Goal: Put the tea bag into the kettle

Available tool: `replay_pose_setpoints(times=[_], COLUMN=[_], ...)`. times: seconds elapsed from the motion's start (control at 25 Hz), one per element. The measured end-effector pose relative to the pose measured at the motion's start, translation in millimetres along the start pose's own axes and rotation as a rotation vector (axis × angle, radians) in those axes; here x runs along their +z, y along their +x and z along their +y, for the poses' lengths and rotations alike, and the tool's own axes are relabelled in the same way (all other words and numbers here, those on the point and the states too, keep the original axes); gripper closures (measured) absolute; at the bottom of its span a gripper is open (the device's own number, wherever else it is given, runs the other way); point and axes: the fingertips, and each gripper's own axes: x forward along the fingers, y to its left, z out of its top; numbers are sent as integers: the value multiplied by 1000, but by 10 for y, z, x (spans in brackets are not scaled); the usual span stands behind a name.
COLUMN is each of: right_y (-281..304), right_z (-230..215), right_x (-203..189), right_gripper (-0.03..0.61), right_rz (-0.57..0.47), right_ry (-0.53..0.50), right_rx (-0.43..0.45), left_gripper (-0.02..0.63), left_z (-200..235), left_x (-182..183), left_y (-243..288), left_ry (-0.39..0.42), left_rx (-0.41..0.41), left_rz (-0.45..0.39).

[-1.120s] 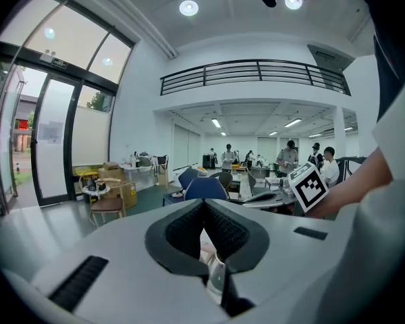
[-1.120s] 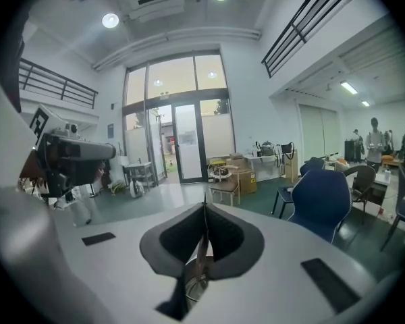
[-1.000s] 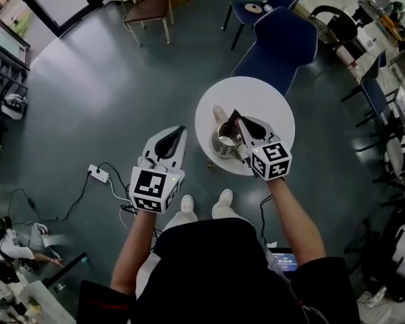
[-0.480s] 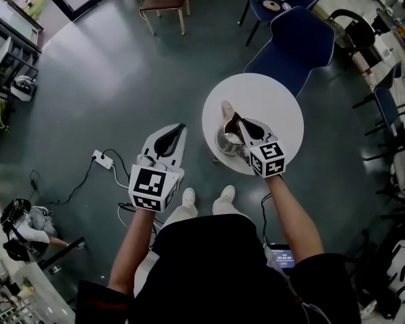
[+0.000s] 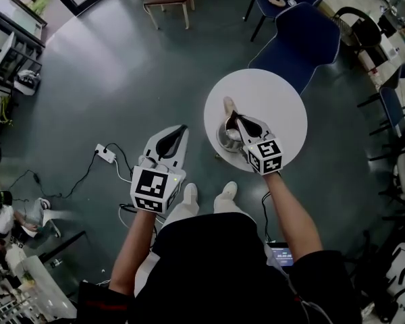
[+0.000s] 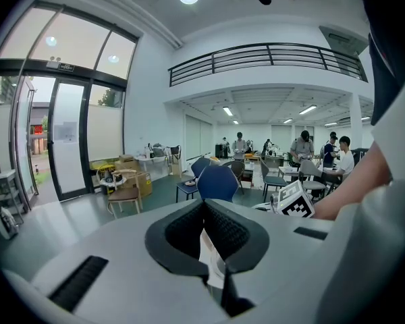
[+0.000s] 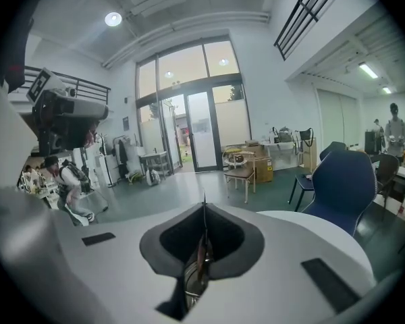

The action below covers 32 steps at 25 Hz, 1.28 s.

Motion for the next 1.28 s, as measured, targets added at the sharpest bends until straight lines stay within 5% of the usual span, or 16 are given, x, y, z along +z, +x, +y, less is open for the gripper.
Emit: replay_pose_setpoints(times=[0.6, 1.28], right_y=[88, -332], right_z=[-41, -116], right_x=[-159, 501], right_gripper=[557, 558], right_rz=[24, -87], right_ry=[50, -23], right_rx=[13, -12], left_gripper=[598, 598], left_z=[63, -52], left_x=[-65, 25], left_y=[23, 103], left_ry=[-8, -32], left_rx=[27, -28], left_rz=[16, -25])
